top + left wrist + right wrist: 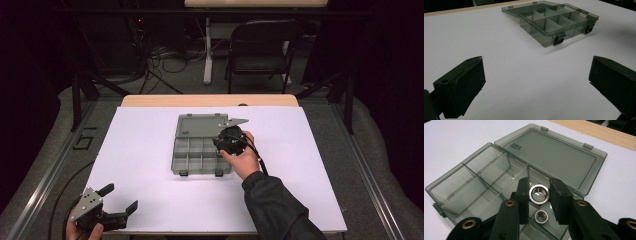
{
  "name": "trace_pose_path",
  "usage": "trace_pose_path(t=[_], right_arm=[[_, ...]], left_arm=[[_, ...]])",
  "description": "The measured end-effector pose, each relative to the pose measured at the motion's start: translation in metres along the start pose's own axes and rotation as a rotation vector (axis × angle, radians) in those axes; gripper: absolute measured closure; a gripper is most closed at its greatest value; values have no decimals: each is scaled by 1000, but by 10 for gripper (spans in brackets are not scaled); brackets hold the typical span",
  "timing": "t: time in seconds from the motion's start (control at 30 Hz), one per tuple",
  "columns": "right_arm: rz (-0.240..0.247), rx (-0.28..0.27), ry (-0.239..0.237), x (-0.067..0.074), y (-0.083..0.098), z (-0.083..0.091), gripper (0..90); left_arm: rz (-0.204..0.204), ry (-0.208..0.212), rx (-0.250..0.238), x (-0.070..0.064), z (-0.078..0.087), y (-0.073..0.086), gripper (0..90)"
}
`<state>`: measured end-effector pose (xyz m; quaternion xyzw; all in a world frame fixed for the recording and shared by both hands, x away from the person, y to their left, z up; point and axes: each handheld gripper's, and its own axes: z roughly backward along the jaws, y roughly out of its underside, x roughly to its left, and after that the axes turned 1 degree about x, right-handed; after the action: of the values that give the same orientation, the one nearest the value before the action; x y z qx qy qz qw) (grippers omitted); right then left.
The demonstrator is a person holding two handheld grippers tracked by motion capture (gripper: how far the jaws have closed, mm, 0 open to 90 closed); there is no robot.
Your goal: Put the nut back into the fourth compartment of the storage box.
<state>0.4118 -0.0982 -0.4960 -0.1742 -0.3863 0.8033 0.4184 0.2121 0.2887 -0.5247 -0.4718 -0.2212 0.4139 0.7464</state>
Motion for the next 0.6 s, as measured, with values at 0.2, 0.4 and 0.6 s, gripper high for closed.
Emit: trace_pose_path(t=[0.2,0.4,0.6], right_arm=[[-16,18,27,-7,4,-7,704],[-39,39,49,-14,11,-14,701],[-34,21,88,-14,13,-15,503]], left_arm=[[-1,3,11,0,1,0,6],[-4,2,9,0,0,0,6],[-3,3,6,1,0,0,6]])
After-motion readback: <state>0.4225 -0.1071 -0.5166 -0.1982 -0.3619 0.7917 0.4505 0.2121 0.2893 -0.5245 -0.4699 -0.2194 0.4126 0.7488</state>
